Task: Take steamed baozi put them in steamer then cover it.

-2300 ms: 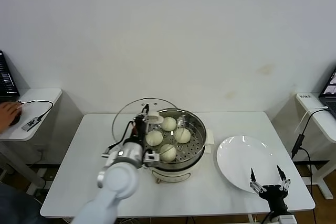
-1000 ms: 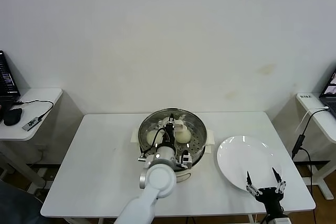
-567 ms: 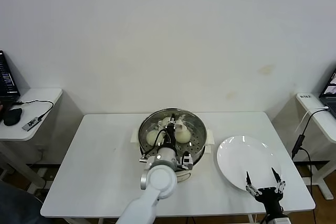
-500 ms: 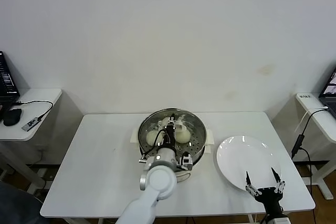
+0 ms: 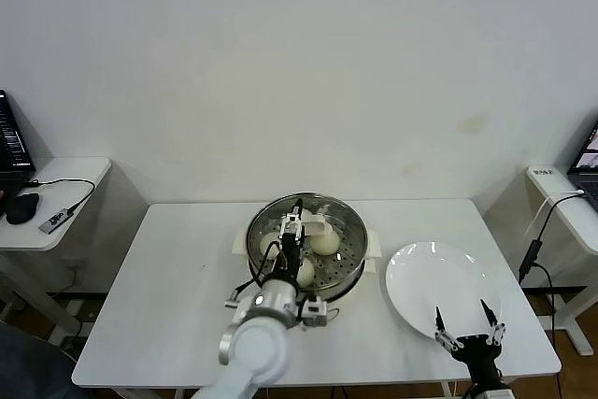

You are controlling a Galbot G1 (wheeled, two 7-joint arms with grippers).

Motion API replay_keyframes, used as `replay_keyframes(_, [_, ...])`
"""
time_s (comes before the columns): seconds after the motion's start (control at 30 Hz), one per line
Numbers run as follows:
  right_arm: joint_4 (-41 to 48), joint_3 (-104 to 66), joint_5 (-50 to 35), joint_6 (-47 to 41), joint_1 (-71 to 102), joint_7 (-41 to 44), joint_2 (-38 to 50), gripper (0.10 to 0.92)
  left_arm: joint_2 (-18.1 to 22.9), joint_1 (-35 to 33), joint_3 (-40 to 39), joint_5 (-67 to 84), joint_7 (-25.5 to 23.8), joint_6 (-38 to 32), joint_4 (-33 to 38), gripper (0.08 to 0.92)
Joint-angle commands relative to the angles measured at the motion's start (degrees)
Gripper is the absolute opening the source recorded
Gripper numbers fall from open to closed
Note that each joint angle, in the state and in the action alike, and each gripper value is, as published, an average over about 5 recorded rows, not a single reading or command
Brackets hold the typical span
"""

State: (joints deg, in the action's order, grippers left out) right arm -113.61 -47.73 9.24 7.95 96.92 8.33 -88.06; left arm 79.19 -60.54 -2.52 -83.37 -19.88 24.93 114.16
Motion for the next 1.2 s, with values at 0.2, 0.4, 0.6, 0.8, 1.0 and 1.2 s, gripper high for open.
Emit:
replay_keyframes(0.2, [-0.5, 1.6, -3.9, 1.6, 2.3, -1.0, 3.1, 0.823, -14.1, -25.1, 19.6, 55.5, 21.3, -12.9, 19.7, 0.821])
replay_keyframes(0.4, [-1.1, 3.5, -8.1, 3.4, 5.0, -2.4, 7.2, 0.823, -12.7, -31.9, 31.0, 88.9, 31.1, -21.0, 15.4, 0.823])
replay_keyframes(0.6, [-2.6, 6.0, -16.4, 2.3, 9.8, -3.3, 14.2, 0.823, -11.1, -38.3, 32.4, 99.5, 32.8, -25.1, 14.0, 0.823])
replay_keyframes(0.8, [-3.8, 8.2, -20.0, 1.4, 13.0, -5.4, 19.2, 0.823, -9.0, -43.6, 32.0, 97.9, 32.0, -32.5, 9.3, 0.823])
replay_keyframes(1.0, [-5.5, 10.6, -20.5, -0.9, 13.1, -5.8, 18.9, 0.823, -6.2, -45.6, 32.5, 98.1, 30.7, -33.8, 8.3, 0.823])
replay_keyframes(1.2, [-6.4, 12.6, -21.7, -0.4, 13.1, -4.3, 19.1, 0.823, -4.4, -47.5, 32.0, 97.4, 29.2, -31.7, 9.3, 0.823])
